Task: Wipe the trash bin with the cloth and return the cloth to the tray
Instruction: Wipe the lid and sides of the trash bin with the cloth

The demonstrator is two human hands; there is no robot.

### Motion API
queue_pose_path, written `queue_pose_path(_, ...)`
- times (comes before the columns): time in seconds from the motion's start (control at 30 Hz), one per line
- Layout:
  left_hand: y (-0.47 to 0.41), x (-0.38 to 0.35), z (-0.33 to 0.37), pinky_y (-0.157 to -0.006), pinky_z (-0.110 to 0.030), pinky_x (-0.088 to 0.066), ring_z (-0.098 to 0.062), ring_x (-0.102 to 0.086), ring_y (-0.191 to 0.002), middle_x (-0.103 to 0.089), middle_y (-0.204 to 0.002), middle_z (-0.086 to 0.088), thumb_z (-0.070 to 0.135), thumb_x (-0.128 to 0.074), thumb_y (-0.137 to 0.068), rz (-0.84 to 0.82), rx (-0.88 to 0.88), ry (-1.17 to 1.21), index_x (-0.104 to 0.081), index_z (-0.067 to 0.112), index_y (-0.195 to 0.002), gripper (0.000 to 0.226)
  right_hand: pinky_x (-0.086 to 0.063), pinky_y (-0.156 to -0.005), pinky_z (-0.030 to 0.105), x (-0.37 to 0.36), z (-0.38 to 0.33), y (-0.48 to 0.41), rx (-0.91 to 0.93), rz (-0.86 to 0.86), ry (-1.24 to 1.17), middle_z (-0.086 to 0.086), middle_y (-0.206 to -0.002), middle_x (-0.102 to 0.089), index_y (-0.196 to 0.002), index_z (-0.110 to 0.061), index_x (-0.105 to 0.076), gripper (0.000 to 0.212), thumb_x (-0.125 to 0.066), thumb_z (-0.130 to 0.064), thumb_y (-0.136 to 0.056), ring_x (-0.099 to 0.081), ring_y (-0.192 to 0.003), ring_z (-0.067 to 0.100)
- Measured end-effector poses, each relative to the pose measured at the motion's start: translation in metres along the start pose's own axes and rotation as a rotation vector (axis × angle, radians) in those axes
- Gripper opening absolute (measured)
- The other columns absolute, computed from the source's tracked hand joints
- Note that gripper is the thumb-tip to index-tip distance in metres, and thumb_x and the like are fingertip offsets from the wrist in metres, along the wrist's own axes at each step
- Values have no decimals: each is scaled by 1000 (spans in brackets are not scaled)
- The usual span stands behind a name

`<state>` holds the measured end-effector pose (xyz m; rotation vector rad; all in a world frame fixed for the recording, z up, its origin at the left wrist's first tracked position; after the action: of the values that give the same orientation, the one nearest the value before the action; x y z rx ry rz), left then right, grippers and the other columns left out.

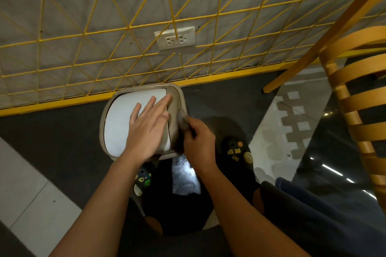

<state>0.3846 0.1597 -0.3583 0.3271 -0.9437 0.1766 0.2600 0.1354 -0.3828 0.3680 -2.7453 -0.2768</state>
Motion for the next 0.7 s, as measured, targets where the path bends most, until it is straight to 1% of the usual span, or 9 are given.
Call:
queue_pose_path(0.1,3,9,2,-114,-24,2,9,-7,-131,-22,-151,12,36,-21,-96,34,17,3,-18,32,-145,49,-42,-85,4,4,0,11,108,-100,-54,6,-109,-66,-112,-7,-66,32,-51,2,-85,-56,-99,1)
queue_pose_path(0.17,4,14,-1,-113,-24,-2,-1,-12,-138,-22,-152,10,31,-27,-100,64,62,-22,-19,27,-146,47,-48,-83,12,8,8,25,-65,-230,-190,1,-107,-66,-110,-14,-67,26,-53,-4,-90,-60,-98,4)
queue_pose_path(0.23,3,17,-3,-114,-27,-4,-12,-17,-141,-23,-153,5,36,-29,-99,48,54,-81,-25,22,-145,49,-53,-75,17,15,11,32,-324,-301,-536,-2,-97,-70,-102,-19,-66,25,-50,-3,-92,-65,-92,9)
queue_pose_path(0.3,1,17,-2,-115,-31,-4,-14,-15,-142,-23,-153,1,44,-28,-96,-8,47,-165,-32,18,-143,53,-56,-69,22,22,11,29,-518,-281,-902,1,-86,-73,-99,-13,-65,26,-45,2,-93,-69,-83,13)
queue_pose_path(0.37,1,14,1,-116,-36,-2,-17,-11,-143,-22,-154,-1,50,-27,-94,-43,62,-287,-31,16,-143,60,-57,-73,30,32,7,23,-603,-255,-1068,8,-89,-72,-102,-10,-62,24,-43,1,-93,-69,-85,18)
queue_pose_path(0.47,4,8,6,-115,-42,0,-22,-6,-144,-19,-155,-2,50,-31,-94,-46,95,-449,-23,16,-146,62,-49,-88,42,45,-4,17,-652,-286,-1141,18,-110,-63,-111,-12,-56,23,-42,-4,-94,-61,-100,27)
queue_pose_path(0.53,5,5,9,-115,-45,-2,-25,-6,-144,-22,-154,-2,50,-34,-93,-40,110,-477,-23,17,-146,63,-45,-92,45,51,-10,15,-666,-291,-1160,22,-122,-57,-119,-11,-51,27,-42,-5,-94,-57,-107,31)
queue_pose_path(0.63,5,7,12,-115,-47,-1,-26,-7,-143,-24,-153,0,49,-36,-93,-51,104,-470,-24,20,-146,62,-41,-101,52,54,-8,12,-701,-232,-1186,24,-129,-54,-120,-11,-50,27,-42,-6,-94,-52,-119,36)
queue_pose_path(0.7,8,8,13,-114,-48,1,-26,-4,-144,-20,-155,2,48,-38,-93,-77,70,-478,-23,23,-145,60,-46,-97,51,57,-2,10,-731,-233,-1207,24,-131,-53,-124,-9,-47,31,-43,-13,-94,-52,-120,37)
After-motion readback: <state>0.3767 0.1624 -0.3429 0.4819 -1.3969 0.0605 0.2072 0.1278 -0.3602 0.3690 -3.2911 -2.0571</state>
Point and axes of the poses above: each hand's wrist, its own y-axis away from the middle knuckle, its own x-axis out of the back of the hand, z = x × y, the point moved 1 cm from there along -y, towards the middle knuckle
